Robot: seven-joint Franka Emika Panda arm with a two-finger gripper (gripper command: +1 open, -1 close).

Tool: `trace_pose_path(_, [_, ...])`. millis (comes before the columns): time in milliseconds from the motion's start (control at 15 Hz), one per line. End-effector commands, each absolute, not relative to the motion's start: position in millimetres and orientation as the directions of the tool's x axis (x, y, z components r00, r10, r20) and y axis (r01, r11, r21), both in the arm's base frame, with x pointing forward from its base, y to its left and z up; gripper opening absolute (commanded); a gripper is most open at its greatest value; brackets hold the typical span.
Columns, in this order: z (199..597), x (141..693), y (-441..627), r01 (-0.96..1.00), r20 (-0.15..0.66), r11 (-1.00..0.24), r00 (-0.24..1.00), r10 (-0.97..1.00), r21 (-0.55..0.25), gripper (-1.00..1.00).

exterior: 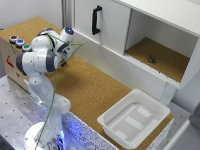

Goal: Grasp the drawer handle, then open it

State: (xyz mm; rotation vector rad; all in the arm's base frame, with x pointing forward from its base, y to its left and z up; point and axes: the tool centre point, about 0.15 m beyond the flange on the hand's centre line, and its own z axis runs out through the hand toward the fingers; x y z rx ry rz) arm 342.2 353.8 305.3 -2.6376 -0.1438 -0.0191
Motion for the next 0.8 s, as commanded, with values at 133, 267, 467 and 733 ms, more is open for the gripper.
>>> trace_pose_path(133, [288, 345, 360, 0.172, 0.060, -0.782, 0.984, 0.170, -0.600, -1.00])
trace_pose_path(267, [291, 347, 365, 0.188, 0.067, -0.775, 0.980, 0.186, -0.603, -1.00])
trace_pose_path(467, [293, 346, 372, 0.205, 0.072, -0.775, 0.977, 0.203, -0.597, -1.00])
trace_pose_path(733, [300, 342, 363, 0.198, 0.085, -0.788, 0.979, 0.183, -0.583, -1.00])
